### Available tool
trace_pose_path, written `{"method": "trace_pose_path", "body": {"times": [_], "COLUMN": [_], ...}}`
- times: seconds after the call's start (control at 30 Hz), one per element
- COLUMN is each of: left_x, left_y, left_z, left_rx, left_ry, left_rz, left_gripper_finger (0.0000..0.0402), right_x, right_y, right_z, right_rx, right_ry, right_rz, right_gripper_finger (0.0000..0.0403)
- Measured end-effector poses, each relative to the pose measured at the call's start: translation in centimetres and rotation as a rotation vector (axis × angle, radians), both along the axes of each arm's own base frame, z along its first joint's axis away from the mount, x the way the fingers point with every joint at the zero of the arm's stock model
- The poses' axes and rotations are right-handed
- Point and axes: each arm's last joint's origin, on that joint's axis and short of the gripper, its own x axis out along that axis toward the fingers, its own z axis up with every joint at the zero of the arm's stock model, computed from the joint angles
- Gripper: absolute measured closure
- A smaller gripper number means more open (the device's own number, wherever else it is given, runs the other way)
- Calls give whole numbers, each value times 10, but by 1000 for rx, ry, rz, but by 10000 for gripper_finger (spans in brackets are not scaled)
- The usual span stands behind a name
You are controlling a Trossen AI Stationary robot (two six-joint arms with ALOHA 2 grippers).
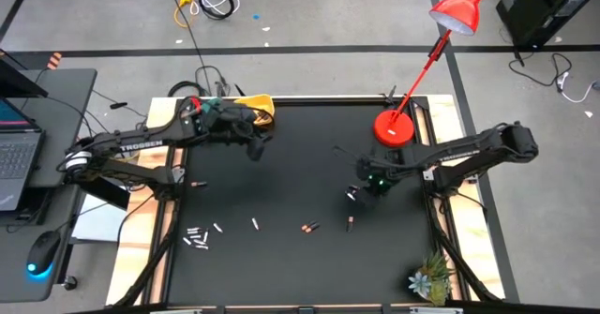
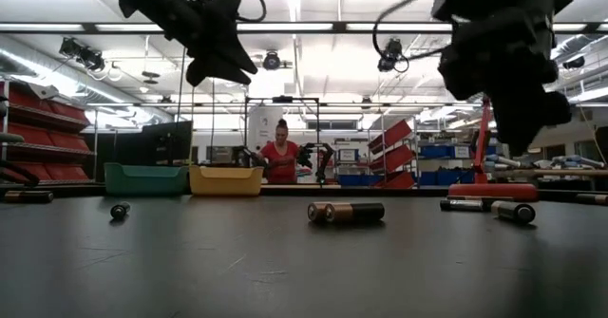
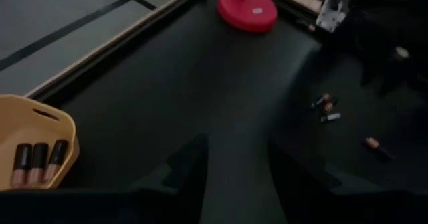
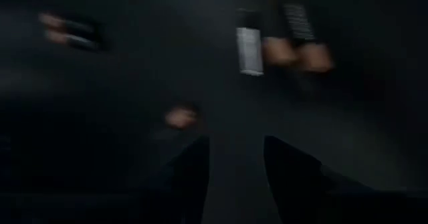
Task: Sort batteries
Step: Put the black battery into the yellow bin
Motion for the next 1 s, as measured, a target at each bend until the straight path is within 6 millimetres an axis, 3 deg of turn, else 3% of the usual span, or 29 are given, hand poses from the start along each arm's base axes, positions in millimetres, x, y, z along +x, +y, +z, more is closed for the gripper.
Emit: {"method": "trace_pose_path", "body": {"times": [0.13,0.4,0.6,1.0], "left_x": [1,1,1,1], "left_y": [0,0,0,0], "left_z": [1,1,1,1], "left_rx": [-4,-8,-23,-44], "left_ry": [-15,-17,-22,-26], "left_rz": [47,52,53,62], "left_gripper_finger": [240,240,240,240], "right_x": [16,37,42,50], "right_y": [27,78,85,81], "right_z": [-2,-7,-28,-46], "right_rx": [44,-86,-71,-79], "right_ry": [-84,-82,16,82], "right_rz": [-20,194,97,-68], "right_gripper_finger": [251,254,254,253]}}
